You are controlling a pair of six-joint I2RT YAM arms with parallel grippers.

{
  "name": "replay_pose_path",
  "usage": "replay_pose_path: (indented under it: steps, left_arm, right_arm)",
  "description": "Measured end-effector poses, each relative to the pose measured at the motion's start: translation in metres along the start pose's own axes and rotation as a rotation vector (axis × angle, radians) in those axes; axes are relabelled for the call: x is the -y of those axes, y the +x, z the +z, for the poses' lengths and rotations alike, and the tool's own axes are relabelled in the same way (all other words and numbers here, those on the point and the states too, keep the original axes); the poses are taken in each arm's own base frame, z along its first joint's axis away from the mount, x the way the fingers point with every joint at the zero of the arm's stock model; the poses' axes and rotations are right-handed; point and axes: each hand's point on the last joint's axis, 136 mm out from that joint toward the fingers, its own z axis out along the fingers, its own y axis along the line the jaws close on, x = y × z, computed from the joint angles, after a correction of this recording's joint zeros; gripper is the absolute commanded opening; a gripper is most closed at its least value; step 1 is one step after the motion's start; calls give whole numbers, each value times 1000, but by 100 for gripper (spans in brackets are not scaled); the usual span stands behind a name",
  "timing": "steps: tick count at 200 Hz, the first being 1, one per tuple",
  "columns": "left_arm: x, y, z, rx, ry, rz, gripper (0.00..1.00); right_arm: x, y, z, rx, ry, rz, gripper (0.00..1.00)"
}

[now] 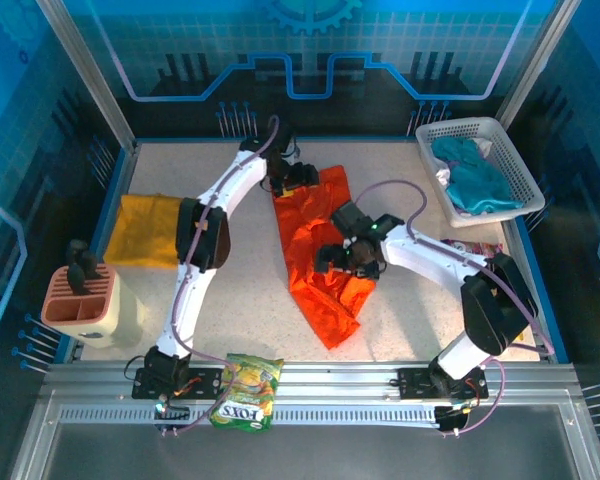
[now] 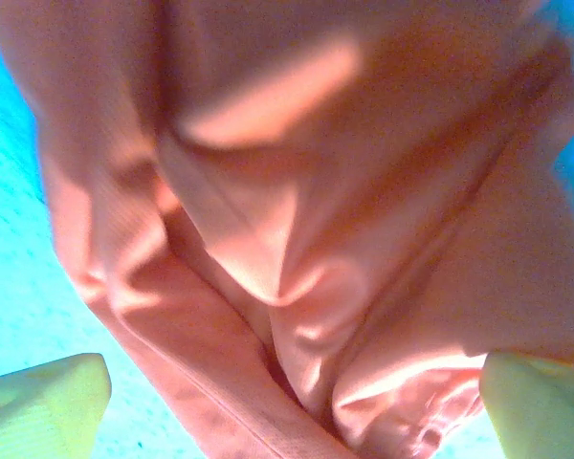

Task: Fold and stack the t-shirts

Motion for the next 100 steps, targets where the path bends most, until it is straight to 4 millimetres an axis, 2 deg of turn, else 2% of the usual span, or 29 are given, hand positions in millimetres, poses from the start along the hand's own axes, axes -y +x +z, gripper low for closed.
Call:
replay_pose_path:
  steps: [13,32,53,73,100]
  left_arm:
    - [4,-1,-33,37,0,12,78]
    - [10,7,-79,91,1,37,78]
    - [7,29,-112,136,-2,50,79]
    - [-13,63,-119,127,-30,40,79]
    - [-51,115,-106,70,-83,-6,79]
  right_arm:
    - [-5,-25,-17,71,-4,-32,100]
    - [-13,-62,-36,157,-5,-70,100]
    - [-20,-97,-38,212,22,-116,100]
    - [-27,-120,-23,212,63,-163,100]
    - [-39,-147,16,173,112,-203,100]
